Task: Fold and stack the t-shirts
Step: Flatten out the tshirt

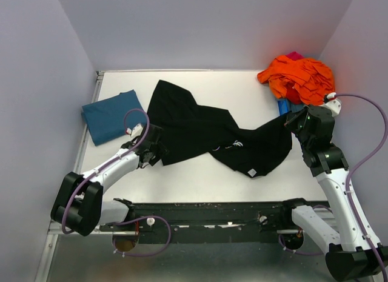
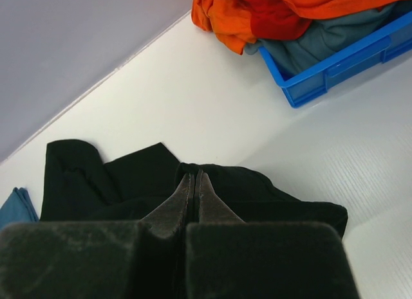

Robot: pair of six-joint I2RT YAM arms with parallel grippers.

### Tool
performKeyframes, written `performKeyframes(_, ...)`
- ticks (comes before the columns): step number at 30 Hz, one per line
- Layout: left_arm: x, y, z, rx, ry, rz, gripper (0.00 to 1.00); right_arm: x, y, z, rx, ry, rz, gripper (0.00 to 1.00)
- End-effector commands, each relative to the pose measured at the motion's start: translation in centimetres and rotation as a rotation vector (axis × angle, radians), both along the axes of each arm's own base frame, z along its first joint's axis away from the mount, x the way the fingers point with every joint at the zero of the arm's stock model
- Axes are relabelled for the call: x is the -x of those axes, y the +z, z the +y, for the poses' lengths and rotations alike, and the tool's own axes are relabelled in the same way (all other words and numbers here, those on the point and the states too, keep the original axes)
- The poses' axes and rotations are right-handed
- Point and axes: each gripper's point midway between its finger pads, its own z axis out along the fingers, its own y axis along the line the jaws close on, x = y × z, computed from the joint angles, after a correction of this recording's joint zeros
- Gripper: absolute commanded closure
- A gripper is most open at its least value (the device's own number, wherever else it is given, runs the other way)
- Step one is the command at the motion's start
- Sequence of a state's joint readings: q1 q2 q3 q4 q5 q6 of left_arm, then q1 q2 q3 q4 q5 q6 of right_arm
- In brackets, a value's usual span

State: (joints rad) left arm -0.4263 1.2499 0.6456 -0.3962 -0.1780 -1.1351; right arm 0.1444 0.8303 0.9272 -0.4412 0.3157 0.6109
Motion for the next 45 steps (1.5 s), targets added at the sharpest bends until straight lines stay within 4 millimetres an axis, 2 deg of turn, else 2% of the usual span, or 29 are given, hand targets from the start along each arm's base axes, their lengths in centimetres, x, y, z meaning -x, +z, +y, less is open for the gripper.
performKeyframes(1, 0.7, -1.5, -0.9, 0.016, -0.031, 0.047, 0.44, -0.3, 0.0, 0.2, -0.01, 0.008, -0.018, 0.99)
performKeyframes(4, 0.8, -1.7, -0.8, 0.005, -0.032, 0.056, 0.45, -0.3, 0.1, 0.3, -0.012, 0.011, -0.022, 0.99)
performKeyframes(7, 0.7, -1.7, -1.1, 0.014, -0.035, 0.05, 0.54, -0.3, 0.1, 0.2, -0.011, 0.008, -0.021, 0.99)
performKeyframes(12, 1.5, -2.3, -1.7, 0.037, -0.063, 0.072, 0.59, -0.3, 0.3, 0.2, -0.009, 0.006, -0.027, 0.99)
performKeyframes(19, 1.7, -2.4, -2.1, 0.054, -0.089, 0.07, 0.57, -0.4, 0.4, 0.3, -0.014, 0.011, -0.027, 0.99)
performKeyframes(20, 1.5, -2.0, -1.9, 0.043, -0.081, 0.059, 0.61, -0.4, 0.4, 0.3, -0.016, 0.01, -0.029, 0.99)
performKeyframes(25, 0.5, 0.1, -1.5, 0.017, -0.087, -0.016, 0.91, -0.3, 0.5, 0.2, -0.011, 0.005, -0.031, 0.99)
performKeyframes(26, 0.1, 0.8, -1.6, 0.016, -0.098, -0.039, 0.98, -0.3, 0.5, 0.1, -0.007, 0.003, -0.029, 0.99)
performKeyframes(29, -0.9, 2.7, -1.7, 0.0, -0.123, -0.094, 1.0, -0.6, 0.3, -0.2, 0.013, -0.01, -0.016, 0.99)
performKeyframes(31, -2.0, 4.6, -1.3, -0.023, -0.134, -0.142, 1.0, -1.0, 0.1, -0.3, 0.019, -0.014, -0.005, 0.99)
performKeyframes(34, -4.2, 7.8, 0.2, -0.051, -0.112, -0.205, 1.0, -3.0, -1.5, 0.6, 0.023, 0.023, 0.066, 0.99)
performKeyframes(37, -6.8, 12.3, 1.8, -0.025, -0.075, -0.305, 1.0, -5.5, -2.3, 1.1, 0.013, 0.051, 0.162, 0.99)
performKeyframes(40, -9.3, 17.0, 4.1, -0.019, -0.012, -0.405, 1.0, -7.6, -0.6, 1.0, -0.009, 0.063, 0.181, 0.99)
performKeyframes(44, -12.2, 23.4, 7.4, -0.018, 0.073, -0.519, 1.0, -9.5, 4.7, 0.0, -0.031, 0.053, 0.109, 0.99)
performKeyframes(45, -12.8, 24.9, 8.1, -0.017, 0.083, -0.542, 1.0, -9.8, 6.5, -0.3, -0.035, 0.051, 0.082, 0.99)
